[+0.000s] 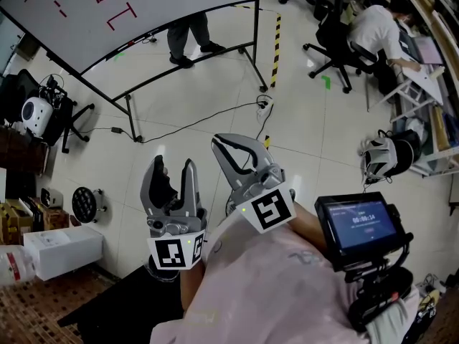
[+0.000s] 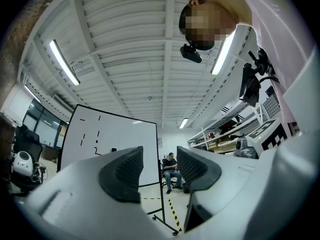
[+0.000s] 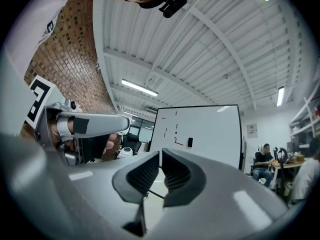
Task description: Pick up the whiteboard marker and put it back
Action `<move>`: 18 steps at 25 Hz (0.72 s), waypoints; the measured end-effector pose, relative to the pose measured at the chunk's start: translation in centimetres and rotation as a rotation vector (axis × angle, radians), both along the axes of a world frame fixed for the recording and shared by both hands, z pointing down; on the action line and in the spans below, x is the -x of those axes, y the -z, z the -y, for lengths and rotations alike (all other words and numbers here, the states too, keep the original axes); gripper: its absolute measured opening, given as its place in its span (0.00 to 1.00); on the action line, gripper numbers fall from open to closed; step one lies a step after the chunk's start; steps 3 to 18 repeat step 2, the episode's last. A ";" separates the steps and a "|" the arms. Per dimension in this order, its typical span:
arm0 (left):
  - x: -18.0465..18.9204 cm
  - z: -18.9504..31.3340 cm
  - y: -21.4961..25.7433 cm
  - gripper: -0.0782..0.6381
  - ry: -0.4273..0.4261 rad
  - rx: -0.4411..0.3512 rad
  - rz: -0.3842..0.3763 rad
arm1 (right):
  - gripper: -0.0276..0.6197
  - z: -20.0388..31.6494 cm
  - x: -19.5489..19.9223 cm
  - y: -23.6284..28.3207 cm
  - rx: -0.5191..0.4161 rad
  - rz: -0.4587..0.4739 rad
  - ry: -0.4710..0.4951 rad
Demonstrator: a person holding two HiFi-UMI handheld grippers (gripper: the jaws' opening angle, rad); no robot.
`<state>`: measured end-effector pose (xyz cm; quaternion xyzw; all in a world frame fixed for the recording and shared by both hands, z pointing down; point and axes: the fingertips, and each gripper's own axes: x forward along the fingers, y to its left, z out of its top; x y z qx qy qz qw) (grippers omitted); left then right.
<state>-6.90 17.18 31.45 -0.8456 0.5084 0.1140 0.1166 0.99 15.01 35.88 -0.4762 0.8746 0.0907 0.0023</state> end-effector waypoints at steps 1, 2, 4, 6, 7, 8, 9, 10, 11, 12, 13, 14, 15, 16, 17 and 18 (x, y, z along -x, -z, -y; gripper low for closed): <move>0.3 0.5 0.0 0.41 0.011 0.007 -0.003 | 0.08 0.4 0.1 0.1 0.001 -0.002 0.000; 0.6 0.9 0.1 0.41 0.022 0.015 -0.006 | 0.08 0.7 0.2 0.3 0.002 -0.005 -0.001; 0.6 0.9 0.1 0.41 0.022 0.015 -0.006 | 0.08 0.7 0.2 0.3 0.002 -0.005 -0.001; 0.6 0.9 0.1 0.41 0.022 0.015 -0.006 | 0.08 0.7 0.2 0.3 0.002 -0.005 -0.001; 0.6 0.9 0.1 0.41 0.022 0.015 -0.006 | 0.08 0.7 0.2 0.3 0.002 -0.005 -0.001; 0.6 0.9 0.1 0.41 0.022 0.015 -0.006 | 0.08 0.7 0.2 0.3 0.002 -0.005 -0.001; 0.6 0.9 0.1 0.41 0.022 0.015 -0.006 | 0.08 0.7 0.2 0.3 0.002 -0.005 -0.001; 0.6 0.9 0.1 0.41 0.022 0.015 -0.006 | 0.08 0.7 0.2 0.3 0.002 -0.005 -0.001; 0.6 0.9 0.1 0.41 0.022 0.015 -0.006 | 0.08 0.7 0.2 0.3 0.002 -0.005 -0.001; 0.6 0.9 0.1 0.41 0.022 0.015 -0.006 | 0.08 0.7 0.2 0.3 0.002 -0.005 -0.001; 0.6 0.9 0.1 0.41 0.022 0.015 -0.006 | 0.08 0.7 0.2 0.3 0.002 -0.005 -0.001; 0.6 0.9 0.1 0.41 0.022 0.015 -0.006 | 0.08 0.7 0.2 0.3 0.002 -0.005 -0.001; 0.6 0.9 0.1 0.41 0.022 0.015 -0.006 | 0.08 0.7 0.2 0.3 0.002 -0.005 -0.001; 0.6 0.9 0.1 0.41 0.022 0.015 -0.006 | 0.08 0.7 0.2 0.3 0.002 -0.005 -0.001; 0.6 0.9 0.1 0.41 0.022 0.015 -0.006 | 0.08 0.7 0.2 0.3 0.002 -0.005 -0.001; 0.6 0.9 0.1 0.41 0.022 0.015 -0.006 | 0.08 0.7 0.2 0.3 0.002 -0.005 -0.001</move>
